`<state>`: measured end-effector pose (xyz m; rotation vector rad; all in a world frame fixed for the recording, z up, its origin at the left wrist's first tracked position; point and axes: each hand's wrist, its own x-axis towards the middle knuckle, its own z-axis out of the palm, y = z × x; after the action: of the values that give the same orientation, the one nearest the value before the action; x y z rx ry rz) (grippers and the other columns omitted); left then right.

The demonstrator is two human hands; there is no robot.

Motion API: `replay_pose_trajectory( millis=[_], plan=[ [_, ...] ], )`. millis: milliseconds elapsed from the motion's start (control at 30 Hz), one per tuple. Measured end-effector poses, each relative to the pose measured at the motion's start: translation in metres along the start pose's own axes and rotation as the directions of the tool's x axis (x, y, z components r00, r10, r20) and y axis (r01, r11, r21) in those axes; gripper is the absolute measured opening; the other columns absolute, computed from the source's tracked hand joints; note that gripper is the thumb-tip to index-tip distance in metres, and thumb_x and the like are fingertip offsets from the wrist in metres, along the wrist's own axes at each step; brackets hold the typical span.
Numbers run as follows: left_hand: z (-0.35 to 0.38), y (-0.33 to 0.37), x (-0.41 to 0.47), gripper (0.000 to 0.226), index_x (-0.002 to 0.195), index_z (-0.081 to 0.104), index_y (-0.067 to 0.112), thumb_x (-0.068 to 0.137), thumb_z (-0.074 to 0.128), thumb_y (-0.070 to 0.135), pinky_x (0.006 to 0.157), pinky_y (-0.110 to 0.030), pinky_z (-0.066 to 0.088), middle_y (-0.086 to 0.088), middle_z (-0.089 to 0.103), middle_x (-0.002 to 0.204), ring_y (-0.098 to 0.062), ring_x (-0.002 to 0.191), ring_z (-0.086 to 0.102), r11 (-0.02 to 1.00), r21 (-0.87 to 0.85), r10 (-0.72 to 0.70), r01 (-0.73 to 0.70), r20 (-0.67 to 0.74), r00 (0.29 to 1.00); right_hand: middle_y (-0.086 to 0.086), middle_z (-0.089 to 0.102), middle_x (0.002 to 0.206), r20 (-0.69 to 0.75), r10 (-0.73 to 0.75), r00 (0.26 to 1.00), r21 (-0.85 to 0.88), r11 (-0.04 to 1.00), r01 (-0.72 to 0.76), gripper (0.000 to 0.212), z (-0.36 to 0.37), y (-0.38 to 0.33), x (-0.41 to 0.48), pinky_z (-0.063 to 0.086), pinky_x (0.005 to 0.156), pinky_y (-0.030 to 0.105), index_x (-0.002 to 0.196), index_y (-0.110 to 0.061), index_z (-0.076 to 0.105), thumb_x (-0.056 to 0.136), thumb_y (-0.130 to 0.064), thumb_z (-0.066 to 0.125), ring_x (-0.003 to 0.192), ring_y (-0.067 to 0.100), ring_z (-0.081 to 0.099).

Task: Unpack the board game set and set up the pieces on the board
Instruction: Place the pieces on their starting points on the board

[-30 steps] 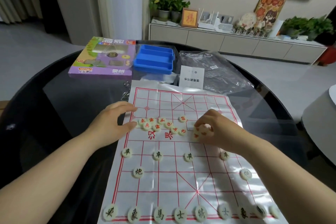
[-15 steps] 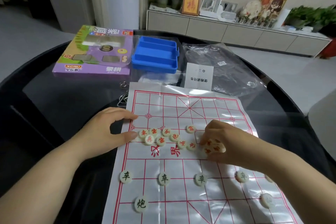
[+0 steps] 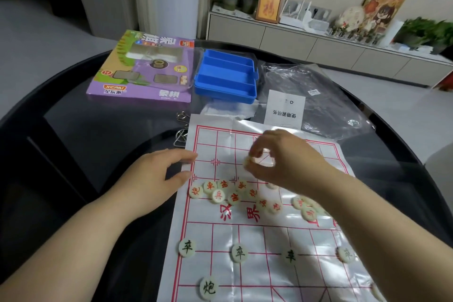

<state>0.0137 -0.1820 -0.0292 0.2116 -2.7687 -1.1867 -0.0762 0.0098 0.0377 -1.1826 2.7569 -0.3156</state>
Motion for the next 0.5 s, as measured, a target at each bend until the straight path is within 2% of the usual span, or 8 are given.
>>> replay_pose_trajectory(
  millis=[67,133,267,400,500],
  plan=[
    [-0.002,-0.002,-0.002,0.046,0.126,0.047,0.035,0.085,0.06,0.021,0.079,0.002,0.03,0.037,0.04,0.099,0.011,0.105,0.037,1.0,0.01,0.005,-0.006,0.024,1.0,-0.005,0.057,0.098,0.012,0.009,1.0,0.009,1.0,-0.009,0.028,0.012,-0.016,0.021,0.044,0.073,0.023,0.102,-0.018,0.062,0.084,-0.038,0.057,0.087,0.011,0.049],
    [-0.003,-0.002,-0.003,0.051,0.127,0.046,0.037,0.082,0.064,0.023,0.093,-0.008,0.025,0.04,0.037,0.099,0.008,0.112,0.036,1.0,0.02,0.004,-0.004,0.046,0.999,0.001,0.06,0.102,0.066,0.028,0.997,-0.012,1.0,-0.027,0.029,0.025,-0.027,0.035,0.044,0.072,0.025,0.1,-0.016,0.061,0.085,-0.039,0.056,0.086,0.014,0.051],
    [-0.004,-0.001,-0.004,0.06,0.129,0.043,0.038,0.076,0.07,0.025,0.092,-0.011,0.025,0.031,0.041,0.11,0.008,0.112,0.037,1.0,0.011,0.021,-0.021,0.042,0.999,0.004,0.058,0.09,0.084,0.038,0.996,-0.029,0.999,-0.035,0.032,0.04,-0.041,0.042,0.035,0.058,0.023,0.092,-0.012,0.062,0.085,-0.042,0.055,0.078,0.016,0.048],
    [-0.005,-0.001,-0.004,0.072,0.133,0.035,0.041,0.073,0.072,0.029,0.09,-0.011,0.026,0.034,0.041,0.107,0.009,0.11,0.035,1.0,-0.02,0.019,-0.018,0.053,0.998,0.004,0.053,0.084,0.058,-0.011,0.998,-0.071,0.997,0.015,0.035,0.045,-0.05,0.042,0.033,0.059,0.025,0.09,-0.009,0.062,0.085,-0.043,0.055,0.079,0.016,0.044],
    [-0.008,-0.003,-0.005,0.072,0.133,0.033,0.043,0.074,0.071,0.028,0.09,-0.013,0.026,0.036,0.041,0.108,0.009,0.11,0.035,1.0,-0.027,0.008,-0.006,0.06,0.998,0.002,0.052,0.082,0.082,-0.036,0.996,-0.03,0.999,0.038,0.034,0.045,-0.053,0.039,0.033,0.057,0.022,0.09,-0.01,0.063,0.082,-0.043,0.059,0.078,0.015,0.044]
  ],
)
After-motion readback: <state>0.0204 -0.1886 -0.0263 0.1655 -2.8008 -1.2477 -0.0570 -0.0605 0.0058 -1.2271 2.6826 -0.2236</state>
